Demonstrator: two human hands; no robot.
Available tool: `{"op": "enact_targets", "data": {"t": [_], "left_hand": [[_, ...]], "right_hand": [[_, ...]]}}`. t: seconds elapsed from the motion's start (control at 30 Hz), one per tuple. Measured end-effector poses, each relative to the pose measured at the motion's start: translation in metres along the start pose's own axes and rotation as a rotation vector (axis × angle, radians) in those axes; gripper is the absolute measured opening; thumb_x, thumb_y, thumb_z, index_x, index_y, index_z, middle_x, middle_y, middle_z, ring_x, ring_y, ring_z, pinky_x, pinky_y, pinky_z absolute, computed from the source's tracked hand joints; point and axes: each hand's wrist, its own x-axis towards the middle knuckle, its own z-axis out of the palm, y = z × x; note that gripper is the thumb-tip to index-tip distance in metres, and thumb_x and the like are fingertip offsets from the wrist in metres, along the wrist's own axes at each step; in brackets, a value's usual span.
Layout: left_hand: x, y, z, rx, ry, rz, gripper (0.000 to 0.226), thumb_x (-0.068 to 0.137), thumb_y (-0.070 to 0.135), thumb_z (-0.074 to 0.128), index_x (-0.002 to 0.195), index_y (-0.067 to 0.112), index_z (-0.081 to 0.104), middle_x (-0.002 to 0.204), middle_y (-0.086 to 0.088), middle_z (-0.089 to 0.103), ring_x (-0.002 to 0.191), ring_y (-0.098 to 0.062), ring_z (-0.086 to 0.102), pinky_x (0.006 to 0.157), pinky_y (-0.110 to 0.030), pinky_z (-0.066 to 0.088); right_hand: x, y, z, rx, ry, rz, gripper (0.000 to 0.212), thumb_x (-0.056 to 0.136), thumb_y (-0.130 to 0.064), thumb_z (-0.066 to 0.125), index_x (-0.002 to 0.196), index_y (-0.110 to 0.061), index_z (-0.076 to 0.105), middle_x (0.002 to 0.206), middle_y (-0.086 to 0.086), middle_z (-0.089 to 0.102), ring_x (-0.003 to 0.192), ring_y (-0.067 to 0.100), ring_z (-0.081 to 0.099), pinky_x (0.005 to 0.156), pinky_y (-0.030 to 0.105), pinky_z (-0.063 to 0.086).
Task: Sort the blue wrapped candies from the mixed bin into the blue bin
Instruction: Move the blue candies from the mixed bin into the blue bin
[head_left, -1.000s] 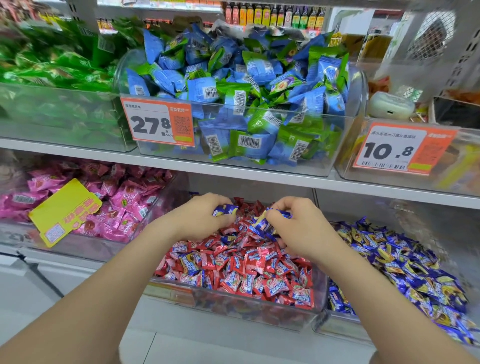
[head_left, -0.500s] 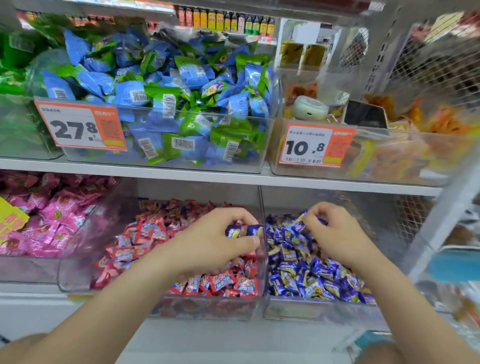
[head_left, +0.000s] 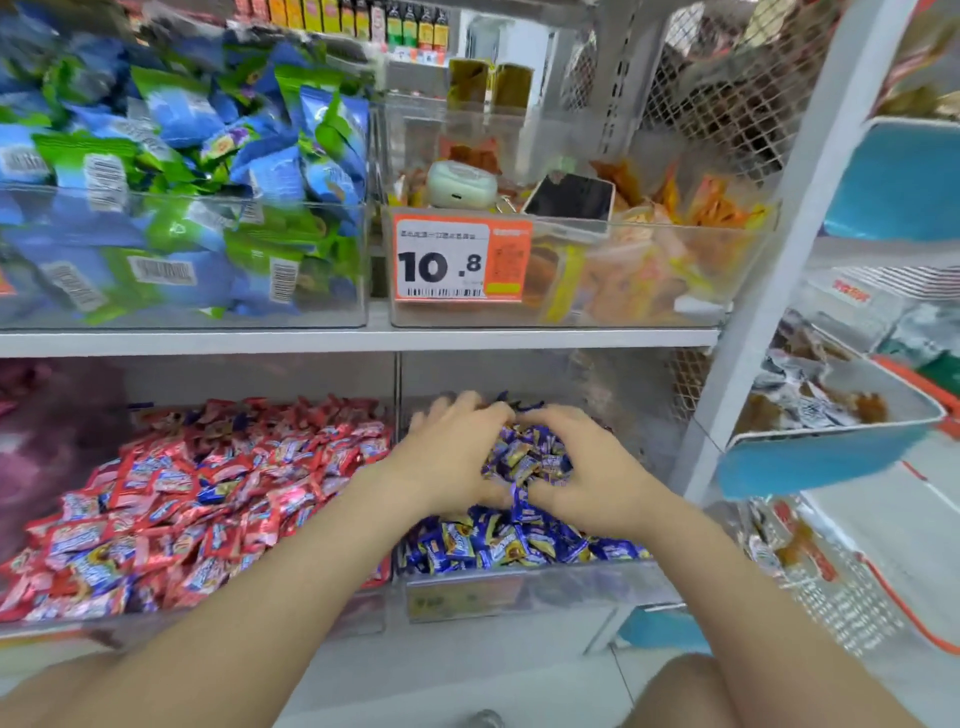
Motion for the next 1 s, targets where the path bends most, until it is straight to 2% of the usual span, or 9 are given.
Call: {"op": "enact_targets", "data": {"t": [0.17,0.3,0.4,0.53,0.6,0.67,0.73,0.87,1.0], "left_hand": [[-0.021,-0.018,-0.006,0.223,0.275,-0.029,0.030,0.097,0.027,0.058,0.125,0.035,0.057,0.131,0.000,0.052,0.122,-0.030,0.046,0.100,-0.045,0.042],[-0.038,-0.055,-0.004,-0.022,0.264,-0.127,0.015,0.099,0.044,0.037,0.106,0.034,0.044,0.113,0.004,0.045,0.107,-0.029,0.045,0.097,-0.049,0.045],[-0.050,-0.061,-0.009,-0.218,0.265,-0.120,0.018,0.104,0.048,0.038,0.106,0.030,0.044,0.111,0.005,0.043,0.103,-0.025,0.046,0.097,-0.043,0.041],[-0.073,-0.075,-0.021,-0.148,0.266,-0.206,0.021,0.107,0.044,0.040,0.118,0.028,0.048,0.120,-0.001,0.050,0.110,-0.028,0.045,0.101,-0.047,0.042],[-0.082,-0.097,-0.032,-0.092,0.217,-0.350,0.026,0.106,0.044,0.041,0.122,0.027,0.053,0.124,-0.007,0.053,0.118,-0.034,0.045,0.104,-0.051,0.042],[-0.088,-0.125,-0.041,-0.031,0.179,-0.501,0.034,0.104,0.042,0.043,0.129,0.021,0.054,0.132,-0.015,0.051,0.127,-0.042,0.041,0.107,-0.053,0.041],[-0.094,-0.152,-0.046,-0.011,0.108,-0.662,0.042,0.103,0.042,0.043,0.135,0.014,0.050,0.142,-0.022,0.043,0.134,-0.047,0.035,0.111,-0.054,0.035],[-0.088,-0.218,-0.038,-0.043,0.009,-0.908,0.067,0.091,0.044,0.042,0.147,0.006,0.041,0.155,-0.029,0.031,0.142,-0.055,0.027,0.118,-0.061,0.025],[-0.079,-0.253,-0.029,-0.227,0.105,-0.899,0.064,0.099,0.030,0.043,0.153,-0.001,0.028,0.158,-0.032,0.032,0.142,-0.050,0.036,0.118,-0.048,0.034]], "right_hand": [[0.014,-0.026,0.037,-0.300,-0.140,0.066,0.066,0.101,-0.048,0.037,0.163,-0.035,0.016,0.167,0.007,0.022,0.154,0.049,0.014,0.123,0.069,0.015],[0.031,-0.050,0.057,-0.356,-0.304,-0.045,0.070,0.106,-0.062,0.040,0.163,-0.045,0.005,0.176,0.001,-0.001,0.160,0.040,-0.006,0.121,0.074,0.001],[0.042,-0.055,0.062,-0.571,-0.328,0.032,0.064,0.106,-0.063,0.040,0.162,-0.048,0.013,0.175,0.005,0.006,0.158,0.046,0.000,0.118,0.078,-0.007],[0.047,-0.087,0.048,-0.515,-0.163,0.078,0.054,0.101,-0.038,0.056,0.152,-0.038,0.040,0.147,0.013,0.045,0.141,0.047,0.037,0.119,0.071,0.019],[0.044,-0.112,0.044,-0.301,0.061,0.032,0.050,0.092,-0.021,0.056,0.142,-0.027,0.054,0.127,0.012,0.056,0.123,0.041,0.051,0.108,0.054,0.042],[0.039,-0.140,0.047,-0.061,0.278,-0.070,0.035,0.089,-0.014,0.055,0.121,-0.020,0.066,0.107,0.004,0.060,0.105,0.031,0.057,0.094,0.042,0.047],[0.037,-0.171,0.059,0.059,0.237,-0.171,0.027,0.090,-0.014,0.055,0.113,-0.022,0.068,0.101,-0.002,0.060,0.099,0.023,0.058,0.091,0.036,0.046],[0.068,-0.211,0.102,-0.085,-0.063,-0.252,0.042,0.092,-0.021,0.056,0.134,-0.019,0.061,0.119,0.011,0.064,0.116,0.032,0.058,0.100,0.042,0.048],[0.119,-0.230,0.128,-0.280,-0.096,-0.122,0.045,0.096,-0.034,0.053,0.138,-0.018,0.053,0.134,0.018,0.057,0.125,0.043,0.054,0.103,0.048,0.047]]}}
